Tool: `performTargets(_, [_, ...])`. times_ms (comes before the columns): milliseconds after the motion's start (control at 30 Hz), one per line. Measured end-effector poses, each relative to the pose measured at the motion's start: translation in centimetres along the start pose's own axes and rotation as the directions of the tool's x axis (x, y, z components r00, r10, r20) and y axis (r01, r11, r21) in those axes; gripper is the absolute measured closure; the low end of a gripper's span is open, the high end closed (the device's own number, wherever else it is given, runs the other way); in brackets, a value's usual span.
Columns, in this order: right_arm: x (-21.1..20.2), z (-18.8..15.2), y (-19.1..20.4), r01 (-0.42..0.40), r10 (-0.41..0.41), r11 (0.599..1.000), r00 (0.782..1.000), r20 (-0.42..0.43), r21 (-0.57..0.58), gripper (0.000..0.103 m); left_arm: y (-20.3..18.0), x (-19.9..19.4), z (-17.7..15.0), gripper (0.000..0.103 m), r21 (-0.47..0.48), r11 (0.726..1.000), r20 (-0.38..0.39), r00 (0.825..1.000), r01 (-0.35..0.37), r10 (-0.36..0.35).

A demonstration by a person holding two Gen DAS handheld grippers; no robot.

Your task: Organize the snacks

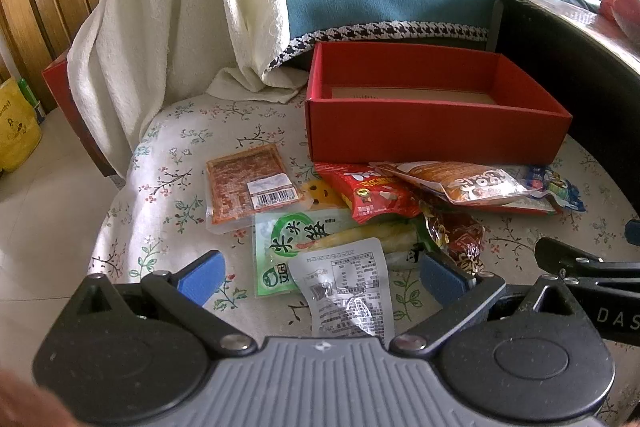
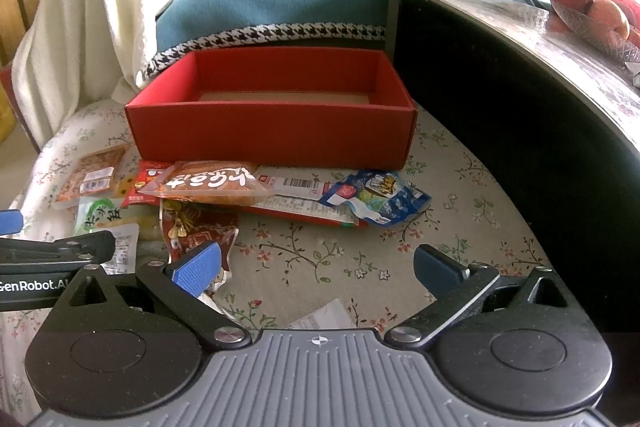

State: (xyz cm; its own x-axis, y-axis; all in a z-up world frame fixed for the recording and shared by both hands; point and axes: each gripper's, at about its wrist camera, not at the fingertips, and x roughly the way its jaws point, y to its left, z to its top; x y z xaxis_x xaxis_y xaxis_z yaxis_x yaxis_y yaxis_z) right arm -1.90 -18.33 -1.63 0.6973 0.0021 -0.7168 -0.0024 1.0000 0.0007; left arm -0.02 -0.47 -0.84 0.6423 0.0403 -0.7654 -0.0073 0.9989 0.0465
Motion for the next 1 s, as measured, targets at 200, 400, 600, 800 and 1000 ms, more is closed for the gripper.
performTargets(200, [0.08,0.1,0.04,0.004,-0.004,1.0,1.0,-0.006,-0.004,0.0,-0.02,-0.02,-0.01,0.004,0.003,1.0,-0.001,1.0,-0.003,0.003])
performTargets(400, [0.15,0.06,0.07,0.005,-0.005,1.0,1.0,-0.01,-0.006,0.0,-0.05,-0.03,0.02,0.004,0.007,1.0,0.001,1.0,-0.007,0.007])
performTargets(600, [0.11,0.13,0.11,0.007,-0.007,1.0,1.0,-0.014,-0.009,0.0,-0.05,-0.08,0.01,0.004,0.01,1.0,0.002,1.0,-0.009,0.009])
performTargets(800, [0.14,0.12,0.12,0.008,-0.008,1.0,1.0,-0.018,-0.01,0.0,-0.07,-0.12,0.0,0.004,0.012,1.0,0.003,1.0,-0.011,0.011])
performTargets(1000, [0.13,0.14,0.16,0.009,-0.009,1.0,1.0,-0.019,-0.011,0.0,-0.09,-0.15,-0.01,0.004,0.014,1.0,0.003,1.0,-0.011,0.011])
